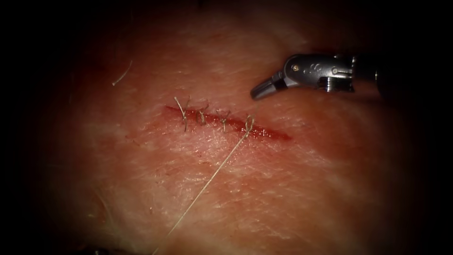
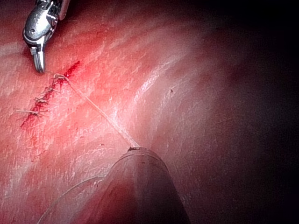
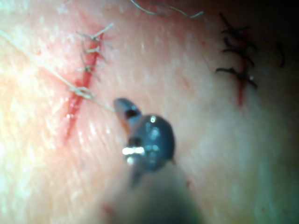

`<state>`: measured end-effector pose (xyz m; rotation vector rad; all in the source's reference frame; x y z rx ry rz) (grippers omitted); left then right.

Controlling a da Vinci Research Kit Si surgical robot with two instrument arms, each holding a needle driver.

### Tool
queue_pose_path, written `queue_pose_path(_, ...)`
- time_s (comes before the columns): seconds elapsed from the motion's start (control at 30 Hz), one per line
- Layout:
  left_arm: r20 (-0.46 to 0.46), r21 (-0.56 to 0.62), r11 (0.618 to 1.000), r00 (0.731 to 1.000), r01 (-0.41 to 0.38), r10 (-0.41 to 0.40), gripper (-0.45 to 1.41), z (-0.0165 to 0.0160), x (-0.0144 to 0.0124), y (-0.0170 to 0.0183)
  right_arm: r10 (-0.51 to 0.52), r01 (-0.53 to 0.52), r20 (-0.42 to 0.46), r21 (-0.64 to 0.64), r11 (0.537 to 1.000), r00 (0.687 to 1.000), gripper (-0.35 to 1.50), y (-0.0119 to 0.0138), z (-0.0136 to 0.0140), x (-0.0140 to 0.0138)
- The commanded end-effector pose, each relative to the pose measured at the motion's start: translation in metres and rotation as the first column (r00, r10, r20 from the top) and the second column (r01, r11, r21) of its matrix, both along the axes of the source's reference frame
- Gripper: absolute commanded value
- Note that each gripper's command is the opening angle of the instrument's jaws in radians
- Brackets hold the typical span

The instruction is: Wound Closure

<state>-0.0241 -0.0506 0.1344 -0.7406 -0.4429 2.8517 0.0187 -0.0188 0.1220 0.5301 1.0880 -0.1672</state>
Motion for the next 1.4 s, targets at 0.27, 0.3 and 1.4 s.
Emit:
queue_pose_path(0.27, -0.005, 0.014, 1.0, 1.0, -0.003, 0.003, -0.45, -0.0007, 0.0, -0.0043, 0.024, -0.024, 0.007, -0.015, 1.0, 1.0, -0.35, 0.001, 0.0005, 0.0005)
queue_pose_path(0.3, -0.005, 0.014, 1.0, 1.0, -0.003, 0.003, -0.45, -0.0007, 0.0, -0.0043, 0.024, -0.024, 0.007, -0.015, 1.0, 1.0, -0.35, 0.001, 0.0005, 0.0005)
queue_pose_path(1.4, 0.011, 0.008, 1.0, 1.0, 0.015, -0.015, -0.45, -0.0048, -0.0034, -0.0012, 0.092, -0.084, 0.072, -0.106, 0.991, 0.993, -0.35, 0.0002, 0.0001, -0.0006)
